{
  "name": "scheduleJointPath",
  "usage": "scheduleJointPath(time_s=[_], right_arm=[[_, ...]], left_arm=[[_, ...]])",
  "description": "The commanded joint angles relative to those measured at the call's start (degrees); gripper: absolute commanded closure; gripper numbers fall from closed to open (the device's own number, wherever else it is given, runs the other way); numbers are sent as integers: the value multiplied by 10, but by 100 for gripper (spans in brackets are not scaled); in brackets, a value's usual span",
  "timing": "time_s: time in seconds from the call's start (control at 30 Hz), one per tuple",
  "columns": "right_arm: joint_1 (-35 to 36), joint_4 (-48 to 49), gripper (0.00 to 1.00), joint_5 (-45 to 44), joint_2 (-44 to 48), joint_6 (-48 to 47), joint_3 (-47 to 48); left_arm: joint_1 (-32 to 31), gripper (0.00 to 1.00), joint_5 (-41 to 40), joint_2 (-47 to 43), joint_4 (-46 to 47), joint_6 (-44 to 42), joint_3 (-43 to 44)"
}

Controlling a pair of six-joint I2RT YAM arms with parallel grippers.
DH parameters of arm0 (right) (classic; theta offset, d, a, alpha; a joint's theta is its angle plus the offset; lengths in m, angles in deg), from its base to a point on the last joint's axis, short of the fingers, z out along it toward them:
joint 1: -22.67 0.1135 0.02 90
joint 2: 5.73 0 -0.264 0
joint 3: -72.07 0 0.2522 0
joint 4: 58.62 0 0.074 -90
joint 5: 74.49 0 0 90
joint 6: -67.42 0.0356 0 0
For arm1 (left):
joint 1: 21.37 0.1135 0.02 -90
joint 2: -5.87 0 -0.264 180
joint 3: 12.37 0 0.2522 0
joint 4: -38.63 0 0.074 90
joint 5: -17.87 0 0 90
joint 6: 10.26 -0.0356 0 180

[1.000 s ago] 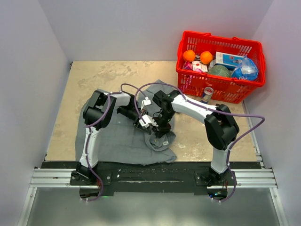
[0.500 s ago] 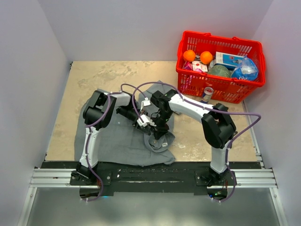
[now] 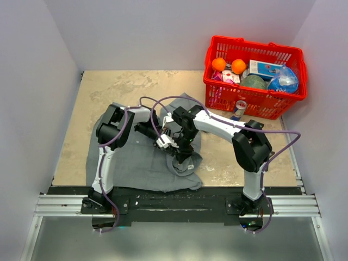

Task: Remove the brooch from the garment
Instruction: Remove the brooch from the clothes.

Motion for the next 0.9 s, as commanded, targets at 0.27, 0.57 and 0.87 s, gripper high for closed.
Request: scheduleJointPath(time_s=[0.27,0.57,0.87], right_arm=[[12,-13,72,31,-21,-8,5],[16,5,72,3,-28,-13,-2],[12,-15,73,-16,-39,-21,11]], left_arm=[[1,100,75,0,-12,-1,16],[1,100,76,-4,-12,-3,13],[1,100,78,-3,-12,-6,18]])
